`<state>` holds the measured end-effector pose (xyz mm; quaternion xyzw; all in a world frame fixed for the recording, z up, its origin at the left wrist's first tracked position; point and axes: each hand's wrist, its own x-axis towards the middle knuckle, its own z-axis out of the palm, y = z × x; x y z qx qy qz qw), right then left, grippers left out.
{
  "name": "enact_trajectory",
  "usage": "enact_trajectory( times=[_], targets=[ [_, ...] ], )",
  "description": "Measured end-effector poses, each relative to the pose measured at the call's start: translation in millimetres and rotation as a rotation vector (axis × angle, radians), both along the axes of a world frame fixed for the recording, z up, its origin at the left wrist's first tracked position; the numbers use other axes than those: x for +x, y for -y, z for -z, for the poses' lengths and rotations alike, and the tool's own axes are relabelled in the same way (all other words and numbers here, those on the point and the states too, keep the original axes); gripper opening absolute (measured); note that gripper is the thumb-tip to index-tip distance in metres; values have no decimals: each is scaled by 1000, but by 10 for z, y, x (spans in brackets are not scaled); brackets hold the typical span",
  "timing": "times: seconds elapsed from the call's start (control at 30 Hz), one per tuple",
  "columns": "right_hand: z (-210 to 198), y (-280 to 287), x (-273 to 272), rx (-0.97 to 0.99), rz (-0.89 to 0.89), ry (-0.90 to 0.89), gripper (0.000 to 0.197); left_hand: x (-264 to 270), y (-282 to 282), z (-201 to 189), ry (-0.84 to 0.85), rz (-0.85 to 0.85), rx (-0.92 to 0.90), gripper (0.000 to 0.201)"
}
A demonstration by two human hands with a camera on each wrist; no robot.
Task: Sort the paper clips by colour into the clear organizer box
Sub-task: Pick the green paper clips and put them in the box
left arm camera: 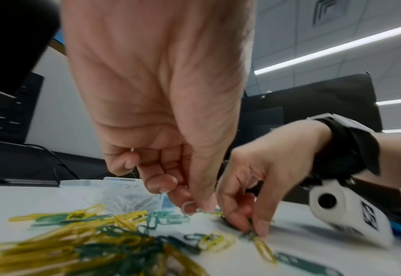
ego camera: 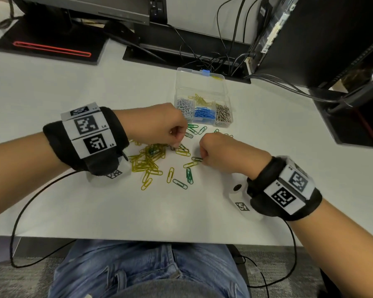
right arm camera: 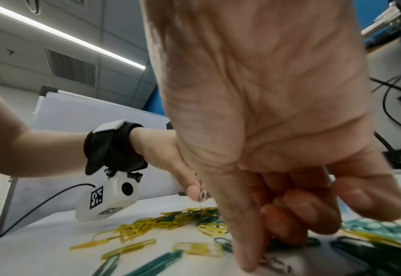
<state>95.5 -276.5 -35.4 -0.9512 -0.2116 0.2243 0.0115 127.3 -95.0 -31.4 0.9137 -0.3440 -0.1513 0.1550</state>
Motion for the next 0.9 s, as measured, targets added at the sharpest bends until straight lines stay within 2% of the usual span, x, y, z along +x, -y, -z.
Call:
enact_trajectory(
  times=[0.13, 0.33, 0.47, 0.53, 0.7, 0.9],
  targets=[
    [2, 52, 62, 56, 30, -16, 15, 44, -41, -39, -7, -63, -66, 4],
    [-102, 218, 172, 383, 122, 49, 5, 46, -97, -20, -94, -147, -138, 9],
    [-126, 300, 169, 541, 196, -87, 9, 68, -86, -37, -121, -195, -179, 14],
    [-114, 294, 134, 491, 161, -160, 14, 74, -66, -45, -139, -207, -187, 14],
    [-59, 246, 147, 279, 140, 20, 11, 92, 15, -52, -149, -235, -213, 18],
    [24, 107, 125, 63, 38, 19, 4, 193, 73, -73, -154, -326, -302, 29]
  ],
)
